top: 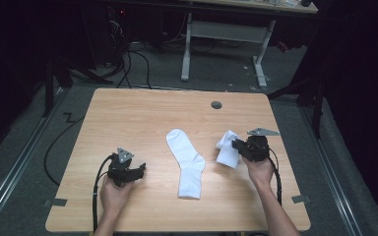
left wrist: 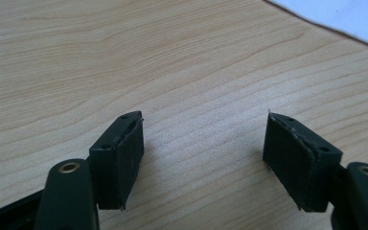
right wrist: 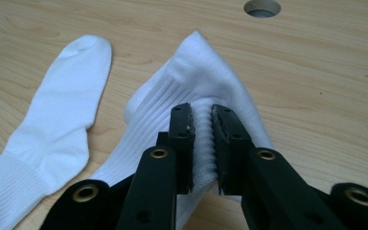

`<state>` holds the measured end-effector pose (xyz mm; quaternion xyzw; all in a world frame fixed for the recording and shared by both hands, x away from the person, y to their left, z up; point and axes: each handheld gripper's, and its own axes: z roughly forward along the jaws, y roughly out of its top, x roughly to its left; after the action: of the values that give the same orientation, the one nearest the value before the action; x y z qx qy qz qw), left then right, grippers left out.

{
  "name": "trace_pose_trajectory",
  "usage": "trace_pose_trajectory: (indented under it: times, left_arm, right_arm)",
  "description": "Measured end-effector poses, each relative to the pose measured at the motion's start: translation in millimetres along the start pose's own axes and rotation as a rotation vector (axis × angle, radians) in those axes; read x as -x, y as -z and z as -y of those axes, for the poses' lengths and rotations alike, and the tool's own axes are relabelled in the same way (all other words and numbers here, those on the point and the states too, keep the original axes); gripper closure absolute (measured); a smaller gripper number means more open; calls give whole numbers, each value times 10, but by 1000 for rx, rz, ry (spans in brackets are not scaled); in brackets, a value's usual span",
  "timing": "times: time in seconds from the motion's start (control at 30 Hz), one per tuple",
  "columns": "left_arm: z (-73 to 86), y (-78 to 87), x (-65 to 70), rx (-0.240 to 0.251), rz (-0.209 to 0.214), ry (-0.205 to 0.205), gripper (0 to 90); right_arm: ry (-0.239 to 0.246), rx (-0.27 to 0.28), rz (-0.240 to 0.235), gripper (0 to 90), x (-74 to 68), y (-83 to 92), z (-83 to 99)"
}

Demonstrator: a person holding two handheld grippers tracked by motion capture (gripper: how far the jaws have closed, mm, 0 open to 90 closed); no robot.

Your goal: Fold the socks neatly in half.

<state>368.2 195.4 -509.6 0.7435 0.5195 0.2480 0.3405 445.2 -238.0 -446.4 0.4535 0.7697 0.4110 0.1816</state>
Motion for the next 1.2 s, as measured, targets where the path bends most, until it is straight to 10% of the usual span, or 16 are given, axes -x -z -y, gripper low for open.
trace_pose_trajectory:
  times: [0.67,1.2]
  left_arm:
    - [-1,-1,-2,1,0,2,312]
    - [-1,-2,-6,2,2,5,311]
  right_arm:
    - [14,53,-58,792,-117,153,-154]
    - [72,49,-162,789,-484,-40,-278]
